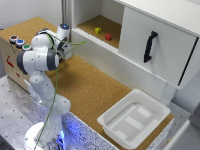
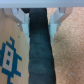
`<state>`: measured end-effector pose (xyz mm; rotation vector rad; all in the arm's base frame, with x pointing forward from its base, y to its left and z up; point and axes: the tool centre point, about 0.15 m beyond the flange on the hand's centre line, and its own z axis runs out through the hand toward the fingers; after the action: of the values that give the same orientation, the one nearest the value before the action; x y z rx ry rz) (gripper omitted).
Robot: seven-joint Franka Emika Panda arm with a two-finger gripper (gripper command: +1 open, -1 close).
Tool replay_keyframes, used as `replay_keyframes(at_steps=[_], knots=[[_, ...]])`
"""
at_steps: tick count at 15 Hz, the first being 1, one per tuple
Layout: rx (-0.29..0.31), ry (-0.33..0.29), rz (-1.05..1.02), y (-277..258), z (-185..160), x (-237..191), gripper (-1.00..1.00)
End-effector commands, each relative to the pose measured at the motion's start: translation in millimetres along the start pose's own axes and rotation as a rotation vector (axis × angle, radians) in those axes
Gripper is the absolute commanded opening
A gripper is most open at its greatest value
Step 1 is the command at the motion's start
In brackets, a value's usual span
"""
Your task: Grasp the drawer handle and open it
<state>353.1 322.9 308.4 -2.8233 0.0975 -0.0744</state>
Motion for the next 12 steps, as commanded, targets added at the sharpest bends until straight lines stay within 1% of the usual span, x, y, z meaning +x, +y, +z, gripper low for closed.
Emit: replay_keyframes(at_steps=[1,4,7,12], knots=[[0.107,0.032,0.031,81,11,-5,-1.0],[0.1,0.038,0.03,106,1,-1,-1.0],[0.072,0.029,0.041,133,-6,2,-1.0],[0.044,0.008,0.06,172,-15,3,-1.0]])
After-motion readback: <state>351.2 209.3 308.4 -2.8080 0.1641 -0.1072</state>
